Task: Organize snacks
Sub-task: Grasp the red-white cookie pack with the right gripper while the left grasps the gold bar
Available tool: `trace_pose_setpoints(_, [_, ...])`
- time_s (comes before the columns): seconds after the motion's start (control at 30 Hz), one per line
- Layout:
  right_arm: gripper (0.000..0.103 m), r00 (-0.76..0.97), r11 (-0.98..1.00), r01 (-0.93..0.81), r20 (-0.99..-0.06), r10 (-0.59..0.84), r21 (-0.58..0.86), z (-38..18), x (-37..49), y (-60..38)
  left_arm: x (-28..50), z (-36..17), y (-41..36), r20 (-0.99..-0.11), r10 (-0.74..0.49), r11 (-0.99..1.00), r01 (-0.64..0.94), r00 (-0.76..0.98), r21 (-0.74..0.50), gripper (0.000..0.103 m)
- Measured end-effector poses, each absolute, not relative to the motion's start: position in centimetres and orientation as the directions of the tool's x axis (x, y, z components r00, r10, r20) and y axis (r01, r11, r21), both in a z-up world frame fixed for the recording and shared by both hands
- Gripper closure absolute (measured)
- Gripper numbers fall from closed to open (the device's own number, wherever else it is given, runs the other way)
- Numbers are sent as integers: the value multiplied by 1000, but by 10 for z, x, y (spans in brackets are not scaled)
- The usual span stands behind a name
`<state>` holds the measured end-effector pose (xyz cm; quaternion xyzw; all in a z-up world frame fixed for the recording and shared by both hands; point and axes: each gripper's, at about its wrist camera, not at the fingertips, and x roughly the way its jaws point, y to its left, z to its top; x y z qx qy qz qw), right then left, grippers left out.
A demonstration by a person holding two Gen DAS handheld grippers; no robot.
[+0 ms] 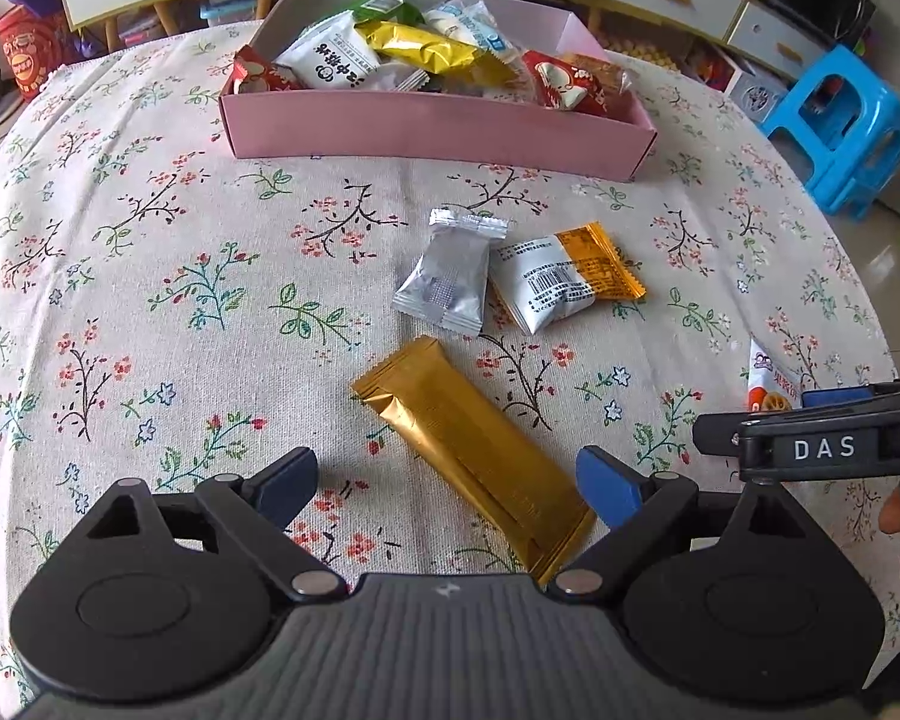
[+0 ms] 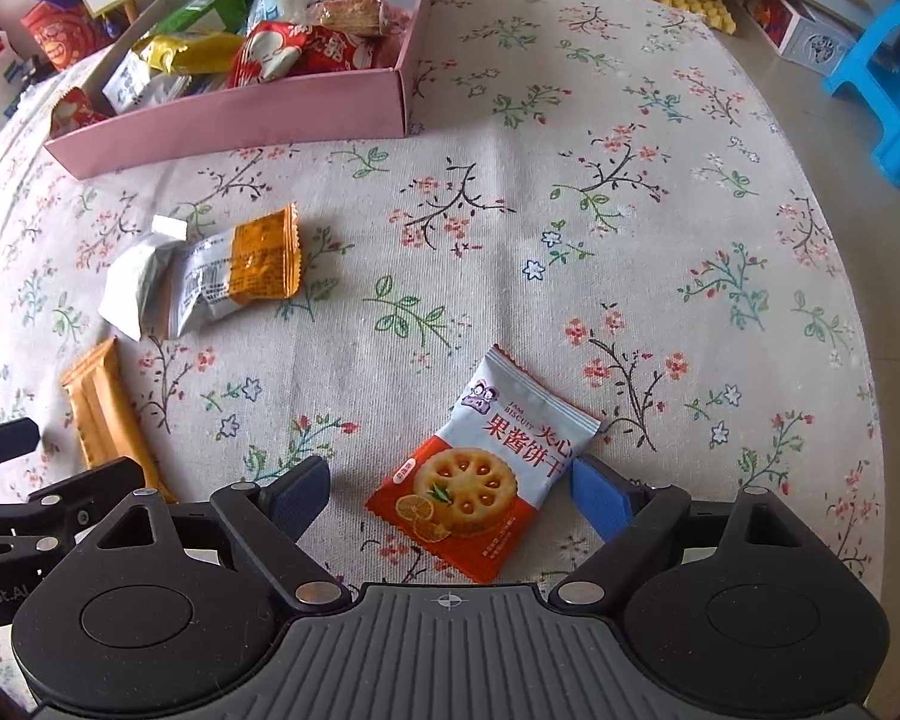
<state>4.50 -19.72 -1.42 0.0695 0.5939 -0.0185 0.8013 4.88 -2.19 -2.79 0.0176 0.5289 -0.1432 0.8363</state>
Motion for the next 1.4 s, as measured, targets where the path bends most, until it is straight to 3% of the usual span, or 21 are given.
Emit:
trace_pose_setpoints(0.27, [19,328,987,135,-944,34,82,-12,45,-197,49,-30,-23,-890,-216,958,264,402,-113,14])
trace_pose_setpoints(0.67, [60,375,992,81,-926,55,92,-2,40,-187,47,-29,-24,-890,-213,957,269,403,-107,14])
trace_pose_setpoints(1.13, [62,438,996,54,-898,41,72,6,36,-181,46,-30,-27,-887,-204,954,286,414,-86,15])
trace_pose_setpoints(1.4, [62,466,998,34,-884,29,50,11,35,-177,43,-32,-32,-875,-200,949,310,440,-61,22])
